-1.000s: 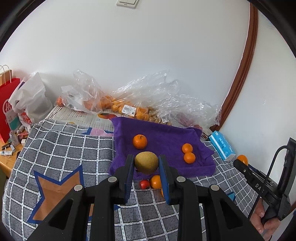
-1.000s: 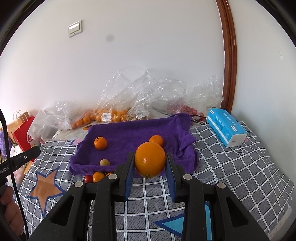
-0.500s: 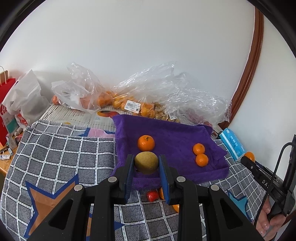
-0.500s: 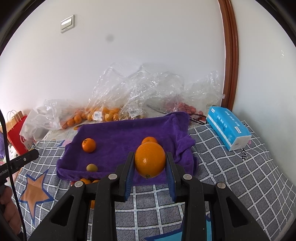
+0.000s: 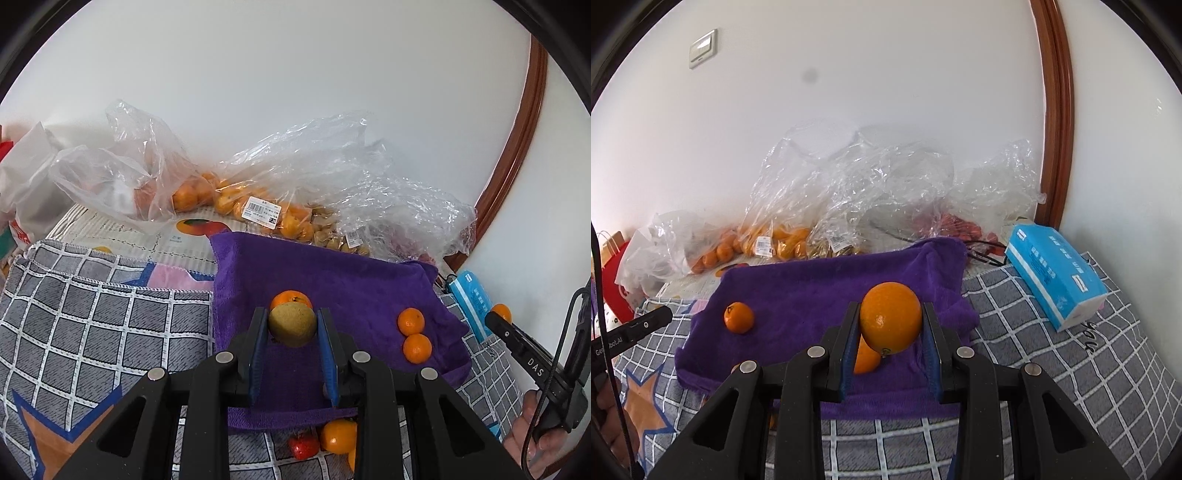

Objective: Organize fruits
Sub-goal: 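Carry the held kiwi and orange over the purple towel, then open both tools to drop the orange and kiwi onto the towel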

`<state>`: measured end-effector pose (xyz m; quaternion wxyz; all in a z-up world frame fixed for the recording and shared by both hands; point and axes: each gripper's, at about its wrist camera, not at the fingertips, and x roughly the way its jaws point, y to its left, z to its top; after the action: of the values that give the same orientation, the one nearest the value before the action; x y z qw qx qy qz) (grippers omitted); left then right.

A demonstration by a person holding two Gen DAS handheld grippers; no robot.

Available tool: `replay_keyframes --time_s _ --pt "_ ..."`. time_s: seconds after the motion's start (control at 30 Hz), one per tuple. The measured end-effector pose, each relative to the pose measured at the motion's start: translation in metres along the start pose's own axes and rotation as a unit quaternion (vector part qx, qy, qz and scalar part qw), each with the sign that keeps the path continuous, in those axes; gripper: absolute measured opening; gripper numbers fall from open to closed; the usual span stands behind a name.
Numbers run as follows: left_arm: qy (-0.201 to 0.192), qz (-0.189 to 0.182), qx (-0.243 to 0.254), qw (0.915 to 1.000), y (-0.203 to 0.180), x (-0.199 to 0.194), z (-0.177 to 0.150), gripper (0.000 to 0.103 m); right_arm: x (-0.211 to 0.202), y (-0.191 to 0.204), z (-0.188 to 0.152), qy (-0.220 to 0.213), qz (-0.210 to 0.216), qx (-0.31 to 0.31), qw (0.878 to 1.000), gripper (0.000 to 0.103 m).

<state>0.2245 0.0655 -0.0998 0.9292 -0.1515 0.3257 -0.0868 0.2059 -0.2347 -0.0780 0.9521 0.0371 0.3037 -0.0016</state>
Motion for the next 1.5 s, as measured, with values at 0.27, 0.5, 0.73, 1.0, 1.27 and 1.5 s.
replay_keyframes --time_s 0.27,0.5,0.73,1.0,1.27,1.5 --pt "0.022 -0.002 -0.026 0.9994 0.019 0.028 -0.010 0.025 0.043 -0.015 -0.018 0.032 0.016 0.015 0.999 0.032" --pt "0.025 0.003 -0.010 0.9996 0.016 0.042 -0.019 0.025 0.060 -0.016 -0.028 0.060 0.026 0.014 0.998 0.032" --pt "0.036 -0.014 -0.017 0.9991 0.015 0.047 -0.024 0.025 0.074 -0.023 -0.037 0.087 0.020 0.035 0.995 0.032" --pt "0.040 -0.007 0.008 0.9991 0.003 0.051 -0.030 0.025 0.079 -0.014 -0.041 0.091 0.000 0.014 0.996 0.032" --pt "0.041 -0.004 0.019 0.9990 0.000 0.053 -0.031 0.025 0.078 -0.018 -0.040 0.089 0.008 0.022 0.996 0.033" --pt "0.046 -0.013 0.021 0.9987 0.000 0.055 -0.031 0.025 0.071 -0.014 -0.038 0.072 0.013 0.018 0.997 0.040"
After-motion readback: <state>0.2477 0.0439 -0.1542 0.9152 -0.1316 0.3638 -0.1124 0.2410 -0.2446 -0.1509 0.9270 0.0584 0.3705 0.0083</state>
